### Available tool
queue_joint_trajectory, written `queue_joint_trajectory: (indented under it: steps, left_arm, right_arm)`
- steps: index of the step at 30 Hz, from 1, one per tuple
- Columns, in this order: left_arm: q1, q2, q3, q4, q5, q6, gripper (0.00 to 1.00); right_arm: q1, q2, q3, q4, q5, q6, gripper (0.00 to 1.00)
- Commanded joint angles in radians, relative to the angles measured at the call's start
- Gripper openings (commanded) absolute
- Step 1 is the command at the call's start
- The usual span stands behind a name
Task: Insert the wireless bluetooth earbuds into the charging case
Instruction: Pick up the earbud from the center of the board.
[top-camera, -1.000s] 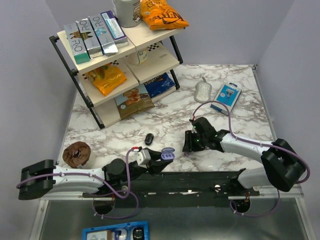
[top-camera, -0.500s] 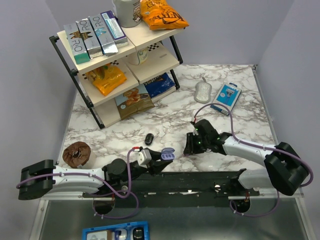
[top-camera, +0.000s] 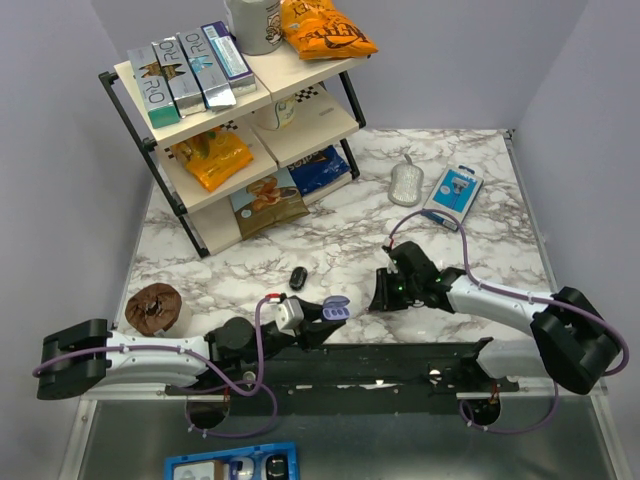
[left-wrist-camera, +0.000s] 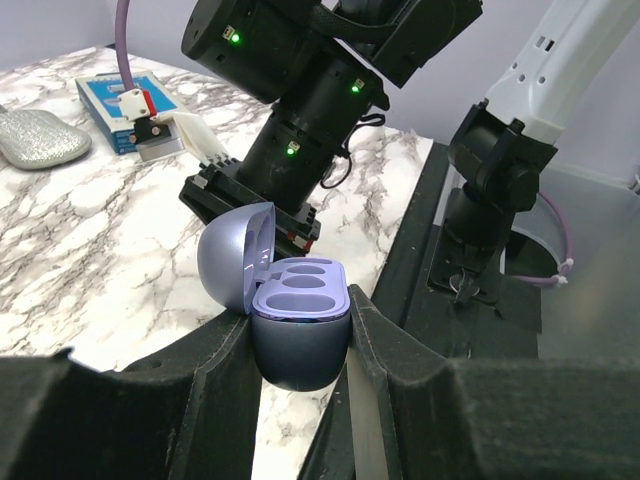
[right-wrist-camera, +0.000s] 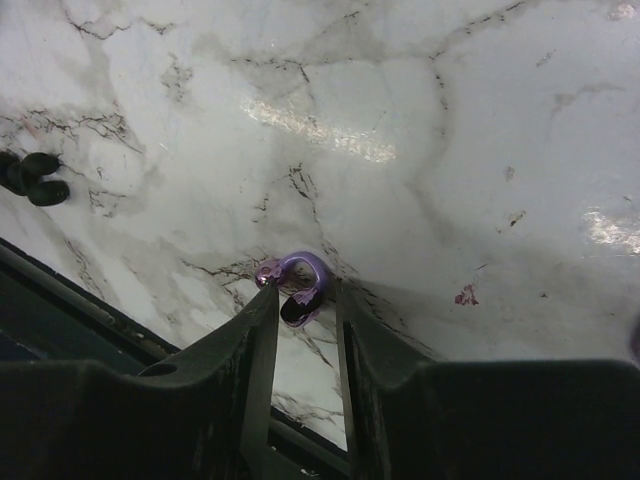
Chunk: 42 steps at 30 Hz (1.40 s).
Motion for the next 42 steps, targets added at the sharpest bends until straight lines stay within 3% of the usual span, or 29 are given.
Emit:
queue_joint_trajectory:
  steps: [1, 10, 17, 23, 28, 34, 38, 42]
  left_arm:
    - [-0.006, 0.006, -0.135, 0.034, -0.014, -0.008, 0.00]
    - [-0.004, 0.014, -0.136, 0.042, -0.019, -0.008, 0.00]
    - [-0.004, 0.034, -0.130, 0.055, -0.020, -0.003, 0.00]
    - [-0.006, 0.043, -0.118, 0.059, -0.026, 0.006, 0.00]
    - [-0.006, 0.031, -0.110, 0.045, -0.025, 0.010, 0.00]
    - [-0.006, 0.006, -0.116, 0.029, -0.031, 0.009, 0.00]
    - [-0.006, -0.004, -0.119, 0.022, -0.036, 0.007, 0.00]
    - [-0.006, 0.002, -0.119, 0.025, -0.034, 0.012, 0.00]
  right_arm:
    - [0.012, 0.011, -0.018, -0.016, -0.030, 0.016, 0.36]
    - [0.010, -0.064, -0.020, -0.016, 0.033, 0.032, 0.25]
    - [0.012, -0.166, -0.001, -0.021, 0.216, 0.099, 0.24]
    - [0.006, -0.082, 0.051, -0.042, 0.367, 0.252, 0.23]
    - [-0.008, 0.009, 0.065, -0.006, 0.359, 0.390, 0.21]
    - [-0.010, 0.097, 0.101, 0.004, 0.353, 0.421, 0.33]
    - [-0.010, 0.111, 0.120, -0.010, 0.353, 0.403, 0.49]
    - [-0.008, 0.098, 0.137, -0.047, 0.364, 0.369, 0.55]
